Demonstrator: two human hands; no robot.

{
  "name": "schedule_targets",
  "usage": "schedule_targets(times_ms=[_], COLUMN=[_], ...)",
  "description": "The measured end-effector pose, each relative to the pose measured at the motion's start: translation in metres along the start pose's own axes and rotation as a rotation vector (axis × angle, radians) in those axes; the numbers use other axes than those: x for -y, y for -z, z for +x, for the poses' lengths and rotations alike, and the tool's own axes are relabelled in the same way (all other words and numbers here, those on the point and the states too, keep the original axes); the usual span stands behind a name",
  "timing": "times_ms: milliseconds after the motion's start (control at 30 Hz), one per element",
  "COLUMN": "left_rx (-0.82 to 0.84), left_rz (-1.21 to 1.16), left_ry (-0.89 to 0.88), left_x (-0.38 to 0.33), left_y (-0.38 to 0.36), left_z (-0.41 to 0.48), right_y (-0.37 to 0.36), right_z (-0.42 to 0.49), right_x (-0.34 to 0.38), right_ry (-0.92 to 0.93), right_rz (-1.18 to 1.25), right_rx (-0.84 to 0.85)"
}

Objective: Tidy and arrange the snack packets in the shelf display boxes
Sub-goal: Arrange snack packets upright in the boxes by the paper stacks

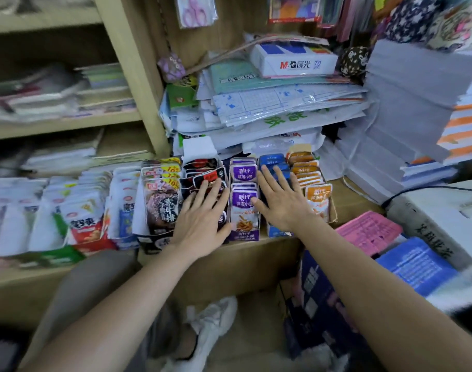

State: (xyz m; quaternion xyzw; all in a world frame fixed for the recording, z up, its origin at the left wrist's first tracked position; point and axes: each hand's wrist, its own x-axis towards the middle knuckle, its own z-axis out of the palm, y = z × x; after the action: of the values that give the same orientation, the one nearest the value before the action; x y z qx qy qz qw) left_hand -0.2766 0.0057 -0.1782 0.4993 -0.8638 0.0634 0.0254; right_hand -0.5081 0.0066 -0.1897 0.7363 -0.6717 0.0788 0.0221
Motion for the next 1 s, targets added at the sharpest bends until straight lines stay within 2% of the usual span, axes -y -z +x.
schedule_targets(times_ms=[167,300,433,500,567,733,900,1000], left_rx=[0.072,-0.004,-0.174,-0.191,-0.152,0.025,0.158,0.121], left_rz=[-0.159,-0.271,-0.168,-0.11,-0.121,-0.204,-0.168,-0.17], left_ry=[-0.103,-0.137,0.065,0.207,0.288,0.313,0.209,0.158], left_x=[0.009,0.035,0.07,0.081,0.084,0.082,0.107,0.142], left_y=[0.013,0.014,-0.008,-0.016,-0.024,-0.032,-0.001,0.025], left_z=[-0.004,-0.037,-0.086,-0.105,-0.118,-0.123,-0.121,-0.129], right_y=[-0.009,-0.016,-0.013,-0.008,-0.001,0.019,0.029,0.039], right_z=[-0.012,-0.013,-0.01,-0.01,-0.014,-0.03,-0.058,-0.062], right_x=[0.035,0.042,0.049,0.052,0.055,0.085,0.141,0.169], right_ry=[0.087,0.043,0.024,0.006,-0.007,-0.009,0.105,0.162], right_rz=[0.05,-0.029,-0.051,-0.013,0.002,0.075,0.162,0.202], right_rx=[0.079,0.103,0.075,0.089,0.094,0.008,-0.142,-0.134])
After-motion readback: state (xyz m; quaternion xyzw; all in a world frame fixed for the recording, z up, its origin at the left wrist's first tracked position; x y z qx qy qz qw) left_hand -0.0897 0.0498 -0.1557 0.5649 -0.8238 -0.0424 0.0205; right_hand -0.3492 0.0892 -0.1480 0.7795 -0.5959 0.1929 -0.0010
